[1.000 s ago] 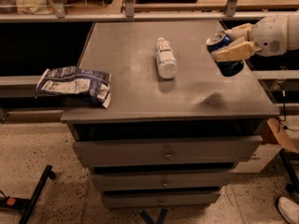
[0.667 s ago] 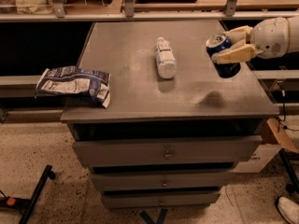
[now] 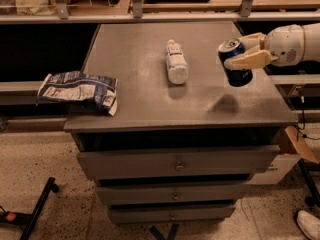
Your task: Place pepsi can upright
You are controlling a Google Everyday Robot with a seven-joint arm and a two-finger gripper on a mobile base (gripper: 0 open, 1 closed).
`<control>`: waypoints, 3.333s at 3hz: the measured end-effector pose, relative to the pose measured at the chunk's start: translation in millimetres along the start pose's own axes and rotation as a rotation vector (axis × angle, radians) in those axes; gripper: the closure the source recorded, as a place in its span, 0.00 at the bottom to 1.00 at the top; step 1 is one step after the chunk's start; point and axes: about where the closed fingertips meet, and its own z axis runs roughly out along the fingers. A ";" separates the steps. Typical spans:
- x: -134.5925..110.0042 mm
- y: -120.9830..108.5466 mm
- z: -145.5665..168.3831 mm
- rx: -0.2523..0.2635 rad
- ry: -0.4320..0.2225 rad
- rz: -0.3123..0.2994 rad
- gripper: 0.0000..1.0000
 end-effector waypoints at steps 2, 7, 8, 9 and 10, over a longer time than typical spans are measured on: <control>4.0 -3.1 3.6 0.005 -0.175 0.108 1.00; 24.2 -5.4 -4.1 0.024 -0.480 0.161 0.36; 31.7 -4.5 -6.9 0.022 -0.473 0.117 0.13; 35.6 -3.7 -8.8 0.014 -0.453 0.080 0.00; 32.6 -2.7 -11.6 0.005 -0.389 0.026 0.00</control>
Offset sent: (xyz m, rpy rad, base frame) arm 0.0053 -0.0151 -0.0115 0.4949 0.1283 -0.0703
